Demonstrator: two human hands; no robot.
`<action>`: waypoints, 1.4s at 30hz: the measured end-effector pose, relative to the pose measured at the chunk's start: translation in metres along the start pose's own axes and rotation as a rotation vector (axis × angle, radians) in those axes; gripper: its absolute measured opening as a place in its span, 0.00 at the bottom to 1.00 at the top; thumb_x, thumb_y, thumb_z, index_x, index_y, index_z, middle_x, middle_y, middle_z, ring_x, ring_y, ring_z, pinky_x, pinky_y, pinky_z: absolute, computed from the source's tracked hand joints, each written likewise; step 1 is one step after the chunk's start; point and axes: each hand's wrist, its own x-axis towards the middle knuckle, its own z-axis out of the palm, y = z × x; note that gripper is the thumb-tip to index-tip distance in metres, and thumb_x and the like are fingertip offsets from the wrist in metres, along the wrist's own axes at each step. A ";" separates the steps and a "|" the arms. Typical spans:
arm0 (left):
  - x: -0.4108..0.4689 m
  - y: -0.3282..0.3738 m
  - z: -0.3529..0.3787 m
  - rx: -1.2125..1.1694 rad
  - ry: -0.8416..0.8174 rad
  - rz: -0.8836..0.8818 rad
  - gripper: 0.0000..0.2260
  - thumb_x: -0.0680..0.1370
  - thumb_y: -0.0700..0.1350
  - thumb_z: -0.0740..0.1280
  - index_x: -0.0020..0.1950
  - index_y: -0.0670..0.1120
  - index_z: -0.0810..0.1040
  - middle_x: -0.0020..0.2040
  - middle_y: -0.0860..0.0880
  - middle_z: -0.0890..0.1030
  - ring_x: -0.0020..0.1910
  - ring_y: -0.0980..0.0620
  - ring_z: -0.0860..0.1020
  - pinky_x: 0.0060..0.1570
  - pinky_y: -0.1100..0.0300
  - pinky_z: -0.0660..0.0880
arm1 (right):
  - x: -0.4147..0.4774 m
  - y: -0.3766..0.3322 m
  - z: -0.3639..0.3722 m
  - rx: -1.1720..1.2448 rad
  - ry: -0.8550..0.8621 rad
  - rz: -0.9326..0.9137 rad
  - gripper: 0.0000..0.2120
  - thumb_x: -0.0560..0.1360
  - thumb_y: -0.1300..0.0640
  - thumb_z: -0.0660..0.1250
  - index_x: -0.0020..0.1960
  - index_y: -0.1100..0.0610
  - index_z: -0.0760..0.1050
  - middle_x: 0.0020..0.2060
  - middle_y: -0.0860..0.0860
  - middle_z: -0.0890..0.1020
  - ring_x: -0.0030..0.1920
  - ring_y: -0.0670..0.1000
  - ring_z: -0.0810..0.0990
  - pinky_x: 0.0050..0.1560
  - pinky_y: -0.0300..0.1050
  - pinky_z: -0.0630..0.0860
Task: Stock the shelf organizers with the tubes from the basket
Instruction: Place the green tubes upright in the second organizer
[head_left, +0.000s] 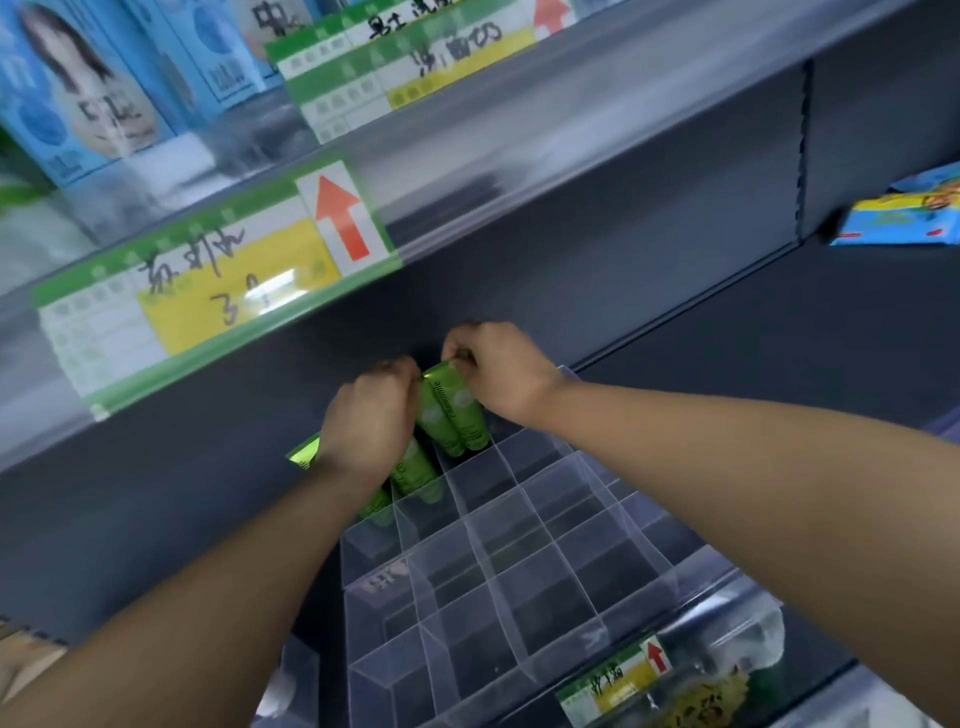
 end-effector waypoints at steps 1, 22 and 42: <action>0.001 0.000 0.003 0.006 -0.006 -0.002 0.06 0.80 0.42 0.58 0.51 0.44 0.74 0.48 0.42 0.79 0.46 0.36 0.78 0.42 0.48 0.73 | 0.001 0.001 0.002 -0.004 -0.004 0.005 0.11 0.74 0.64 0.59 0.48 0.55 0.78 0.49 0.53 0.81 0.49 0.55 0.79 0.50 0.46 0.74; 0.004 -0.006 0.025 -0.074 -0.058 -0.129 0.15 0.77 0.35 0.56 0.58 0.48 0.76 0.50 0.41 0.81 0.49 0.37 0.78 0.48 0.47 0.76 | 0.009 0.011 0.025 -0.100 -0.109 0.072 0.18 0.71 0.69 0.63 0.56 0.54 0.79 0.53 0.56 0.82 0.54 0.57 0.79 0.54 0.47 0.76; -0.029 0.009 0.003 0.079 0.005 0.040 0.24 0.76 0.41 0.60 0.73 0.47 0.63 0.72 0.49 0.66 0.74 0.49 0.58 0.74 0.53 0.46 | -0.024 -0.013 0.011 -0.337 -0.055 -0.031 0.29 0.75 0.56 0.61 0.74 0.53 0.56 0.76 0.50 0.53 0.75 0.52 0.50 0.71 0.49 0.53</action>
